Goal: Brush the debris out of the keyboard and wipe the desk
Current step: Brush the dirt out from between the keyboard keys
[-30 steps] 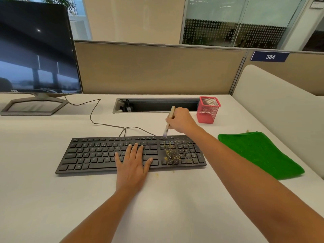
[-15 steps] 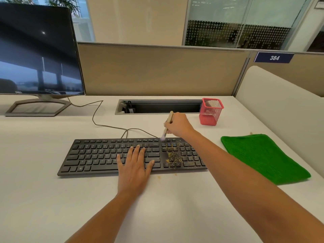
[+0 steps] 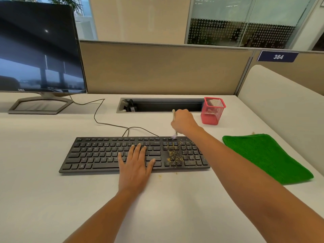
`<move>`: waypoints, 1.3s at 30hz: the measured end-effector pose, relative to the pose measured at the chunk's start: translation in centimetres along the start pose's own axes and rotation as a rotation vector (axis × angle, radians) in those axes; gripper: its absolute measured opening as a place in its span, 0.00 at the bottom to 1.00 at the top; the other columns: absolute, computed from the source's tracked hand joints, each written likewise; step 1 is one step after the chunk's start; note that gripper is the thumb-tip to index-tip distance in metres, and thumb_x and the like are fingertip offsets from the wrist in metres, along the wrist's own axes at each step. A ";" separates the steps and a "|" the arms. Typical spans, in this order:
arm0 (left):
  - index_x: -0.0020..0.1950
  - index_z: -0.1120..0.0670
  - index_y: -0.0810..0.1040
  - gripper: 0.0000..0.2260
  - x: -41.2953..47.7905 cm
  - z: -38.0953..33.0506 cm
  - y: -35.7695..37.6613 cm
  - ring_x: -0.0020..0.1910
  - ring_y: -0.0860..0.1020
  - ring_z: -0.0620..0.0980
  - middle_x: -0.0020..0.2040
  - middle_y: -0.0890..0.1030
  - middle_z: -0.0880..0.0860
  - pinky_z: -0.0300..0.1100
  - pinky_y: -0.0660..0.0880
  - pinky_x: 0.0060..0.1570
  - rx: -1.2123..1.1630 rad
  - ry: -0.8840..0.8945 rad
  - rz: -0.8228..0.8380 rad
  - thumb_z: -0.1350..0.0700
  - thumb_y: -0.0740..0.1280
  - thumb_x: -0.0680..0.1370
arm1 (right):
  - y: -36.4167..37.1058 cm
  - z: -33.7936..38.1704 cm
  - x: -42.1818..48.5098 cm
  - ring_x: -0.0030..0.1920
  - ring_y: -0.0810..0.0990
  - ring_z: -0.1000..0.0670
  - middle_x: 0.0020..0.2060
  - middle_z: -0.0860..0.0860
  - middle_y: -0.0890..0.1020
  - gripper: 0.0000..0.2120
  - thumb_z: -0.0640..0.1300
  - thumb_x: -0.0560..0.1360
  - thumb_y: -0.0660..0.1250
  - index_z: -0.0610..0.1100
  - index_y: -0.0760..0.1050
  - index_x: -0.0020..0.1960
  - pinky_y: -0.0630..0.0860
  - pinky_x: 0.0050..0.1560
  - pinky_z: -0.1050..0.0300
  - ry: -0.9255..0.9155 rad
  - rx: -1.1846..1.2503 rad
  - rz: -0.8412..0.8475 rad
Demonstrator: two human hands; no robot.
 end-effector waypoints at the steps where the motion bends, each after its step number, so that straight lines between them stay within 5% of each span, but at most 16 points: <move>1: 0.76 0.51 0.59 0.49 0.0 0.0 0.0 0.77 0.53 0.50 0.77 0.58 0.49 0.58 0.43 0.72 -0.004 -0.003 0.002 0.32 0.20 0.67 | -0.4 -0.2 0.2 0.41 0.74 0.46 0.46 0.40 0.78 0.11 0.39 0.78 0.61 0.33 0.75 0.56 0.67 0.33 0.63 0.003 -0.003 -0.027; 5: 0.75 0.52 0.63 0.47 0.0 0.0 0.0 0.76 0.57 0.51 0.76 0.62 0.50 0.60 0.46 0.72 -0.016 -0.014 0.002 0.32 0.24 0.70 | -0.4 -0.5 0.6 0.39 0.77 0.46 0.41 0.41 0.78 0.12 0.41 0.78 0.62 0.33 0.77 0.52 0.70 0.30 0.62 0.013 0.178 -0.025; 9: 0.76 0.51 0.61 0.48 0.0 -0.1 -0.1 0.76 0.55 0.50 0.76 0.60 0.49 0.59 0.44 0.72 -0.015 -0.013 0.007 0.32 0.22 0.69 | 1.2 -1.2 0.2 0.47 0.83 0.43 0.48 0.40 0.82 0.12 0.42 0.76 0.65 0.34 0.77 0.54 0.80 0.52 0.52 0.022 0.234 0.104; 16: 0.76 0.51 0.60 0.49 0.0 -0.1 -0.1 0.76 0.54 0.50 0.77 0.59 0.49 0.59 0.44 0.72 -0.007 -0.016 0.010 0.32 0.21 0.67 | 0.6 -0.9 0.5 0.46 0.83 0.43 0.48 0.39 0.82 0.11 0.42 0.77 0.64 0.34 0.77 0.53 0.80 0.52 0.51 0.064 0.399 -0.043; 21: 0.76 0.51 0.59 0.50 0.0 0.0 -0.1 0.77 0.53 0.49 0.77 0.58 0.49 0.59 0.43 0.72 0.004 -0.018 0.015 0.32 0.19 0.66 | 1.3 -1.2 0.1 0.48 0.82 0.44 0.49 0.41 0.81 0.12 0.42 0.77 0.63 0.35 0.76 0.55 0.77 0.41 0.59 0.062 0.224 0.061; 25: 0.76 0.51 0.59 0.50 0.0 0.0 -0.2 0.76 0.53 0.50 0.77 0.59 0.49 0.59 0.44 0.72 0.001 -0.020 0.016 0.32 0.19 0.66 | -0.4 -1.9 0.8 0.47 0.83 0.43 0.48 0.40 0.81 0.12 0.41 0.77 0.63 0.33 0.77 0.52 0.78 0.40 0.56 0.090 0.278 -0.069; 30: 0.76 0.51 0.57 0.51 0.0 -0.1 -0.2 0.77 0.52 0.49 0.77 0.57 0.49 0.59 0.43 0.72 0.017 -0.020 0.027 0.32 0.18 0.65 | 0.9 -3.0 0.4 0.48 0.83 0.42 0.50 0.39 0.82 0.12 0.42 0.76 0.65 0.34 0.77 0.55 0.79 0.54 0.49 0.100 0.298 0.062; 39: 0.76 0.51 0.58 0.51 0.0 -0.1 -0.2 0.77 0.52 0.49 0.77 0.58 0.49 0.59 0.44 0.72 0.023 -0.017 0.018 0.32 0.19 0.65 | 0.3 -2.9 0.1 0.48 0.83 0.43 0.48 0.40 0.82 0.13 0.44 0.77 0.64 0.34 0.78 0.54 0.79 0.53 0.51 0.092 0.332 -0.009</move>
Point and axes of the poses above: each hand's wrist, its own x-axis towards the middle knuckle, its own y-axis out of the palm, z = x × y, the point moved 4 cm from there along x, towards the middle knuckle
